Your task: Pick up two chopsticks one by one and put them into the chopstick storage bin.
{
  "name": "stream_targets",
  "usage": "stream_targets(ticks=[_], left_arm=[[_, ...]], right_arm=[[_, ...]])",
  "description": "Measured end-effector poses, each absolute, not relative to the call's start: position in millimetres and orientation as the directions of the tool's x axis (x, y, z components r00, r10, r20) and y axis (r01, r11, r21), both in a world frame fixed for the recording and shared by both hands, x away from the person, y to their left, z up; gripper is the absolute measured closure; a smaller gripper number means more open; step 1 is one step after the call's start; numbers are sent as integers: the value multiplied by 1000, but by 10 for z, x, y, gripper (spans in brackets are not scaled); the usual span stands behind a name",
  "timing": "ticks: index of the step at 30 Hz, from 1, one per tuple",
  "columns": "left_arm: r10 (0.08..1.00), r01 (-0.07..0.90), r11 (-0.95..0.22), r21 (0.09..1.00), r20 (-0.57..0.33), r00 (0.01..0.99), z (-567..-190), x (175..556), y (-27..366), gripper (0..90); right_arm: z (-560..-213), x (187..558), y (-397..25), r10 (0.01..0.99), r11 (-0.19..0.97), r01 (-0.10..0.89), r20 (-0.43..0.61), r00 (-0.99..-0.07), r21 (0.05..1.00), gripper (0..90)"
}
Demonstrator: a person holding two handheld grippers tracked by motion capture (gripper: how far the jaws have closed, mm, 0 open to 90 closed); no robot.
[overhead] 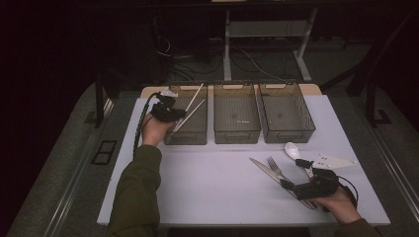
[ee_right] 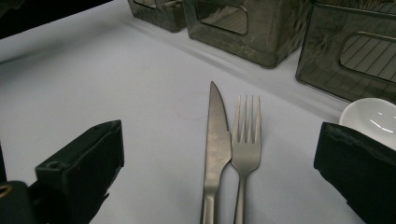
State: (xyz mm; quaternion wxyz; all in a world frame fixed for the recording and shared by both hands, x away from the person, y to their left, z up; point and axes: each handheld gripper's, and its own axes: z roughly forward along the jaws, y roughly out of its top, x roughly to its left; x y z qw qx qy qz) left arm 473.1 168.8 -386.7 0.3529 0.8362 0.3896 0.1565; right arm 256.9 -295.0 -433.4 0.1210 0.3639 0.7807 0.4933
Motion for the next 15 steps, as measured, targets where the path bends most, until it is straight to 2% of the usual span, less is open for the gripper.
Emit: stream_targets(ticks=[15], left_arm=[[768,550,-447,705,-13,640,-3879,4725,1668,818]], right_arm=[[-4331,2564,-2949,687,248,449,171,-707,858,17]])
